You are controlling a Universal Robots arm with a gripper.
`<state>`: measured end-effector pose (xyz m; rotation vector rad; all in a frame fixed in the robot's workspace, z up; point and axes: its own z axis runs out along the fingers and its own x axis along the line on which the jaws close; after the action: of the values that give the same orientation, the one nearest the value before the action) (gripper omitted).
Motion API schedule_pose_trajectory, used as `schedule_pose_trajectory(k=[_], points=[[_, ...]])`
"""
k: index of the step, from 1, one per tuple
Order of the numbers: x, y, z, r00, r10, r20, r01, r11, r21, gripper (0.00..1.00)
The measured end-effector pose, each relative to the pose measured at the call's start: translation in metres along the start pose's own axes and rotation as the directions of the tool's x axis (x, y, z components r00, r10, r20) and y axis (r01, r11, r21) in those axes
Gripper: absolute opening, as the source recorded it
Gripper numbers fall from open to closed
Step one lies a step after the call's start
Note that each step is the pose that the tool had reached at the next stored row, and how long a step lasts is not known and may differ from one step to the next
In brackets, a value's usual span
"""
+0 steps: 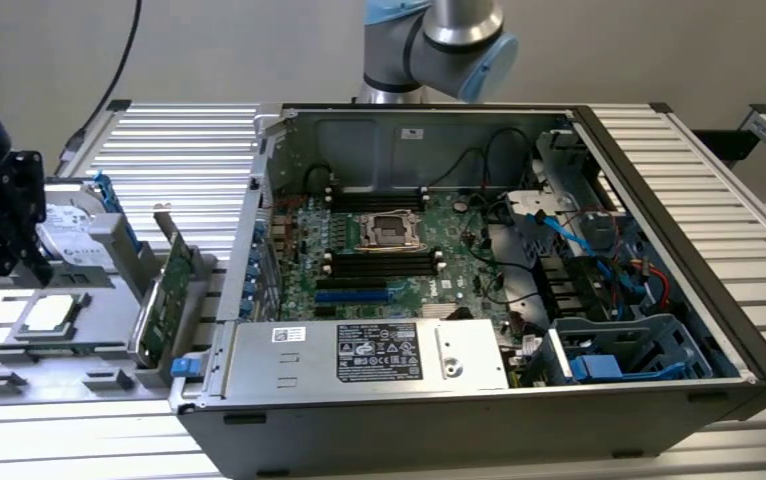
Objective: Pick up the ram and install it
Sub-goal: 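Pick up the ram and move it above insertion slot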
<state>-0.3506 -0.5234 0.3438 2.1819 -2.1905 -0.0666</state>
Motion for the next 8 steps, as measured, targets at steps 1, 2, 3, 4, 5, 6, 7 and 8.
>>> schedule_pose_trajectory(k=[1,2,3,4,5,6,7,8], points=[[-0.001,-0.002,-0.0021,1.0,0.0,0.0001,0.0,1.0,0.0001,0.14],[-0.003,-0.0041,-0.0042,1.0,0.0,0.0,0.0,1.0,0.0,0.14],[-0.004,-0.0062,-0.0061,1.0,0.0,-0.0001,0.0,1.0,-0.0002,0.14],[-0.006,-0.0084,-0.0079,1.0,0.0,-0.0001,0.0,1.0,-0.0001,0.14],[-0.007,-0.0105,-0.0095,1.0,0.0,0.0,0.0,1.0,-0.0001,0.14],[-0.009,-0.0127,-0.0113,1.0,0.0,0.0,0.0,1.0,-0.0001,0.14],[-0.01,-0.0149,-0.0131,1.0,0.0,0.0,0.0,1.0,-0.0001,0.14],[-0.011,-0.017,-0.0147,1.0,0.0,0.0,0.0,1.0,-0.0001,0.14]])
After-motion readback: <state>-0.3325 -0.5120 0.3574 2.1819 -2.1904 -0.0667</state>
